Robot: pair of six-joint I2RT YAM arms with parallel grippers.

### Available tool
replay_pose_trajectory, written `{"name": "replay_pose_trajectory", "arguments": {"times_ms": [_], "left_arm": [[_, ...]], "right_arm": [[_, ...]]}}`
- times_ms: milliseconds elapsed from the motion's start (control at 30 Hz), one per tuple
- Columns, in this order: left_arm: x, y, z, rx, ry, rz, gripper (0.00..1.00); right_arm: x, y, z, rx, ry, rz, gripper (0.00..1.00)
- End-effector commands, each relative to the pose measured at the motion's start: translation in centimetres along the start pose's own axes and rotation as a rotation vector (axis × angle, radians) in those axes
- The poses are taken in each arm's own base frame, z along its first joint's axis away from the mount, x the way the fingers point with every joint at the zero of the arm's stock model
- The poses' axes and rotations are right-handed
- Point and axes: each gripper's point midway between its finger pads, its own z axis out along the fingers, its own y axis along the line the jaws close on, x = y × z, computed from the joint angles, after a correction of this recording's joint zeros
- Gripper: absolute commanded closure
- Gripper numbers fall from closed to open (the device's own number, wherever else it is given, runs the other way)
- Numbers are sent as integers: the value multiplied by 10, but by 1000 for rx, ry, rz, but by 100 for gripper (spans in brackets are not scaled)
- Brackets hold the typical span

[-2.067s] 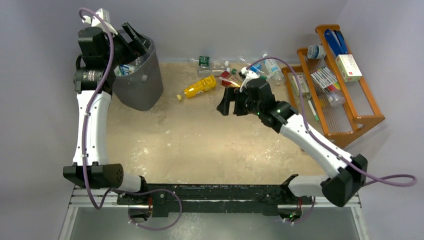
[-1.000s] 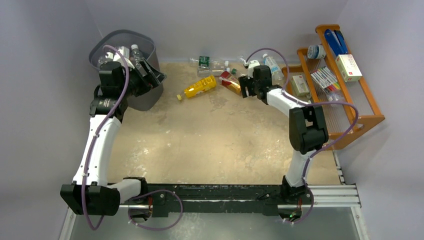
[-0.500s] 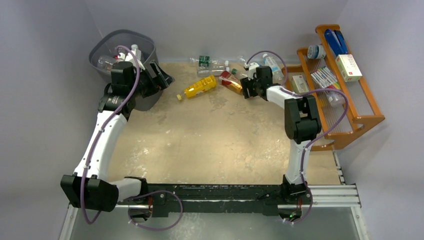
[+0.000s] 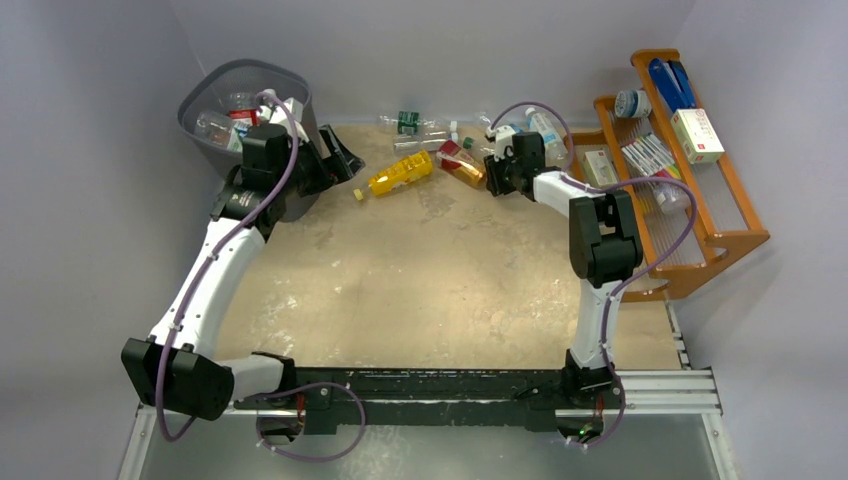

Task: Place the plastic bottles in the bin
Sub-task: Pick up the plastic bottle at the center of the board.

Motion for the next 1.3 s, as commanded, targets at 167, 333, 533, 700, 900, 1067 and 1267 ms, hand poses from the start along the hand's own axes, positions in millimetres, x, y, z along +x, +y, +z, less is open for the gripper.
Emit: {"name": "replay_pose_trajectory", "arguments": {"times_ms": [167,333,533,700,900,1067,1267], "left_arm": [[-10,-15,-10,33,-60,38,13],[-7,-21,-17,47,-59,30,13],[3,-31,-26,82,-46,-1,13],[9,-49,-33,165,-45,-78,13],[10,-79,-41,302,-80,-218,12],[6,-85,-46,307,-149,-265,11],[-3,-92,-50,350,-248,-351,11]], "right_arm": [[-8,4,-38,10,-34,41,69],[-19,13,-81,20,-93,94,69],[-38,41,-136,-37,-203,177,68],[-62,73,-177,-93,-283,209,67],[-98,122,-226,-221,-398,258,66],[-118,155,-249,-328,-443,289,66],[-136,194,-267,-427,-472,295,65]]}}
